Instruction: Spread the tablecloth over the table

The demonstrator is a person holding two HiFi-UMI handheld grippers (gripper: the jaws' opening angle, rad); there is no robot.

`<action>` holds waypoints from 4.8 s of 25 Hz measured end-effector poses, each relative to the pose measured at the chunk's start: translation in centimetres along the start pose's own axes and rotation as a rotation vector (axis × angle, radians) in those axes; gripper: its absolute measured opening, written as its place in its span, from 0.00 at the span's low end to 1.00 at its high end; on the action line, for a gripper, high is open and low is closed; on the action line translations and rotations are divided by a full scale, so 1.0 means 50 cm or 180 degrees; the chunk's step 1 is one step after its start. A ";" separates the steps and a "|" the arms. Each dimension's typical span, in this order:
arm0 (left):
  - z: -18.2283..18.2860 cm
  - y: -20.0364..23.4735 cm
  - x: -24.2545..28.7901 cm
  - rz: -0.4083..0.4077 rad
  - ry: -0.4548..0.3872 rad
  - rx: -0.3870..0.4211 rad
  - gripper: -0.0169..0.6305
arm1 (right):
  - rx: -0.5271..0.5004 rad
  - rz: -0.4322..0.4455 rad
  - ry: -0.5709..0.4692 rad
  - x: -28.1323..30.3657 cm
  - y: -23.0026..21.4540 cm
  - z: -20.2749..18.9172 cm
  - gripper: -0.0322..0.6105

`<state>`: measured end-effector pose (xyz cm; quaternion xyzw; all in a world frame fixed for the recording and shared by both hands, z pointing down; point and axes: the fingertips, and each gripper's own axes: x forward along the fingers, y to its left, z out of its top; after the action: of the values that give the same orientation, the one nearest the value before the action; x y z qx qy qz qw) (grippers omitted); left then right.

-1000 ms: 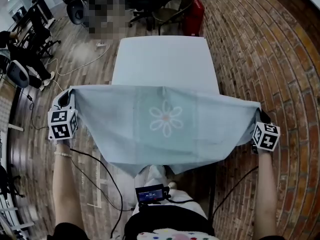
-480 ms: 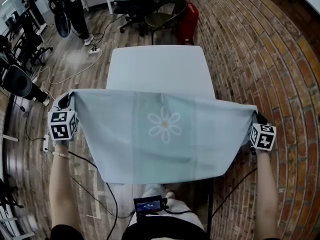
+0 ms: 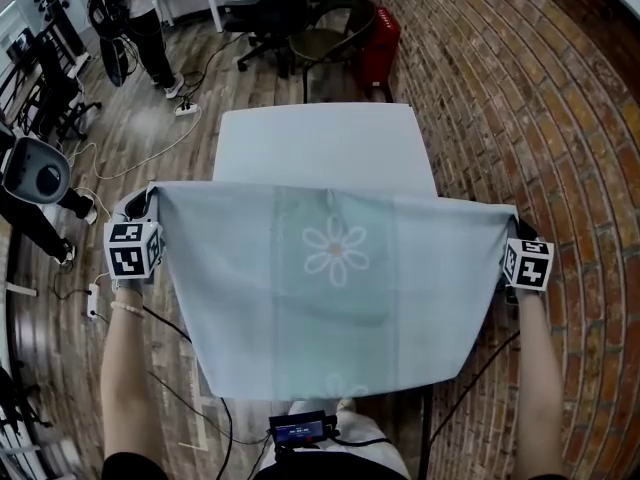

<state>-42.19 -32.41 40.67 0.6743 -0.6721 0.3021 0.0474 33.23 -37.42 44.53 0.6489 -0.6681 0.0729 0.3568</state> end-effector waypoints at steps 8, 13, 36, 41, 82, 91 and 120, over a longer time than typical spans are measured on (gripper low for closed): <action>0.006 0.018 0.112 0.0005 0.0057 -0.0077 0.05 | -0.0085 -0.0108 0.0073 0.111 0.001 0.043 0.11; 0.022 0.040 0.175 0.0015 -0.0009 -0.0269 0.05 | 0.0042 -0.0221 0.0080 0.166 -0.014 0.070 0.11; -0.134 -0.010 0.316 -0.0218 0.0500 -0.0620 0.05 | 0.0101 0.0081 0.0451 0.312 0.076 -0.018 0.21; -0.150 -0.031 0.293 -0.0455 0.0496 -0.0873 0.30 | 0.0436 0.0347 0.0409 0.288 0.091 -0.043 0.35; -0.448 -0.361 -0.259 -0.0423 0.0854 -0.1647 0.09 | 0.1348 0.1681 0.0312 -0.160 0.316 -0.378 0.31; -0.429 -0.351 -0.210 -0.0411 0.0863 -0.1531 0.09 | 0.1360 0.1557 0.0320 -0.122 0.318 -0.349 0.30; -0.321 -0.301 0.033 -0.0512 0.0821 -0.1324 0.07 | 0.1047 0.1408 0.0327 0.084 0.320 -0.199 0.27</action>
<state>-33.76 -24.94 59.67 0.6573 -0.6525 0.2362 0.2942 22.73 -32.90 60.10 0.5320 -0.7537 0.2892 0.2555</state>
